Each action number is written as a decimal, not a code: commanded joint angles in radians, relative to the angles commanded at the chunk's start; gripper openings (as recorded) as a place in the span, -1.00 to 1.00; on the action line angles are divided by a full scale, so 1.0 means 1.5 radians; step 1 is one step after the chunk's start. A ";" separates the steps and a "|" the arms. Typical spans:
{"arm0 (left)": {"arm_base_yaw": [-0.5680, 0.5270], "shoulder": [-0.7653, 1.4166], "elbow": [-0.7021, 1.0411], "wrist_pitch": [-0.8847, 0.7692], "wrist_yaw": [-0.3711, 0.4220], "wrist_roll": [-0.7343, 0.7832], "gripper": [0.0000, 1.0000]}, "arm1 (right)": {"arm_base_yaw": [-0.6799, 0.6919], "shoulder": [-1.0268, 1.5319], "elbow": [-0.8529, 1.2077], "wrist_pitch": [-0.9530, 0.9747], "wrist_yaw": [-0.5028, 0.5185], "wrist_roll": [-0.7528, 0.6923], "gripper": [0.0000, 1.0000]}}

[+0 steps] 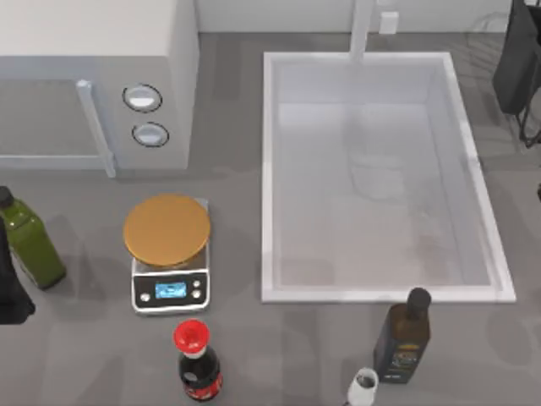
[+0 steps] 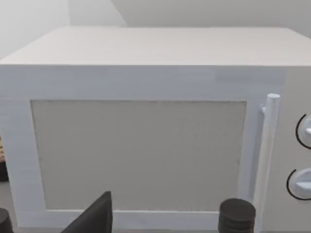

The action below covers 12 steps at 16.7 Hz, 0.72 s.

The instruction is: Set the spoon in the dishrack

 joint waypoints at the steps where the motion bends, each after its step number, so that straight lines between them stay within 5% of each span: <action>1: 0.000 0.000 0.000 0.000 0.000 0.000 1.00 | -0.028 -0.006 -0.003 0.040 -0.023 -0.005 -1.00; 12: 0.000 0.000 0.000 0.000 0.000 0.000 1.00 | -0.466 -0.159 -0.082 0.701 -0.291 -0.086 -1.00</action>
